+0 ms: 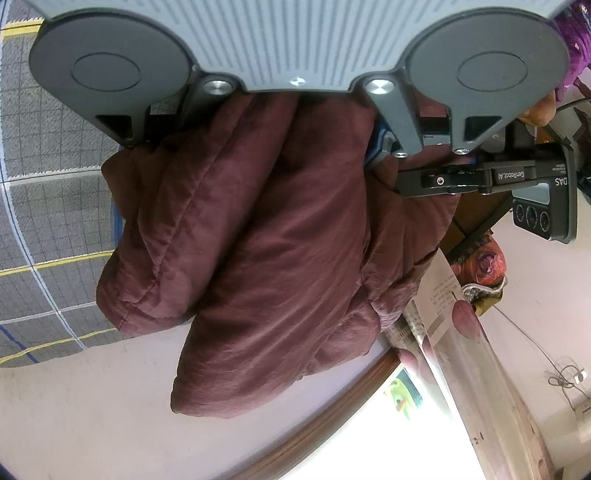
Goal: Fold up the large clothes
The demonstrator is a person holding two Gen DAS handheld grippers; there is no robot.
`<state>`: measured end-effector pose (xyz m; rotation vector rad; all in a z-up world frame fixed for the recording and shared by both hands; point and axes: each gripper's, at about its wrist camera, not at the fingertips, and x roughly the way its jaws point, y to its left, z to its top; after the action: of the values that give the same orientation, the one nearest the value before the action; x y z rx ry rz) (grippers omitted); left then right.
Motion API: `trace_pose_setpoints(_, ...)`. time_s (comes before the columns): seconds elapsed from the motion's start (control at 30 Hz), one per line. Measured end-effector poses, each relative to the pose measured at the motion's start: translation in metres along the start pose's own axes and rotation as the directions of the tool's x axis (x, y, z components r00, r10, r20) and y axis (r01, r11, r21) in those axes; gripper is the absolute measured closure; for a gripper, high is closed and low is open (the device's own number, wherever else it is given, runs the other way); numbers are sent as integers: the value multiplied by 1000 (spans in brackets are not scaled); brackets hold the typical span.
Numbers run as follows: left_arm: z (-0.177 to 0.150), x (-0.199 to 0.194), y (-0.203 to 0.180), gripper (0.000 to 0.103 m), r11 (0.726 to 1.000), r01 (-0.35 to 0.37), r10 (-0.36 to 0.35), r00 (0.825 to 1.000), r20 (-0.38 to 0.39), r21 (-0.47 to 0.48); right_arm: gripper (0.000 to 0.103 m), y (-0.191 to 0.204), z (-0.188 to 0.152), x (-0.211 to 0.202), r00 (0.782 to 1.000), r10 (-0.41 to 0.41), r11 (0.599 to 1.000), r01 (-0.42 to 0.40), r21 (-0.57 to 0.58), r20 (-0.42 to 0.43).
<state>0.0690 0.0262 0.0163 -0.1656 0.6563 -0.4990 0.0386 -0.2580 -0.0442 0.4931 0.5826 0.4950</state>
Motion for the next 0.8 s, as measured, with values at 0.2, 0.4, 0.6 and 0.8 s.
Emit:
trace_pose_setpoints(0.2, -1, 0, -2, 2, 1000, -8, 8, 1000, -4, 1, 34, 0, -2, 3, 1000, -6, 1000, 6, 13, 1)
trace_pose_setpoints(0.4, -1, -2, -1, 0, 1000, -18, 18, 1000, -8, 1, 34, 2, -5, 5, 1000, -23, 999, 23, 26, 2)
trace_pose_setpoints(0.6, -3, -2, -1, 0, 999, -35, 35, 999, -2, 7, 30, 3, -10, 12, 999, -41, 999, 41, 13, 9)
trace_pose_setpoints(0.8, -8, -1, -3, 0, 998, -58, 58, 998, 25, 17, 23, 6, -17, 19, 996, -82, 997, 82, 3, 27)
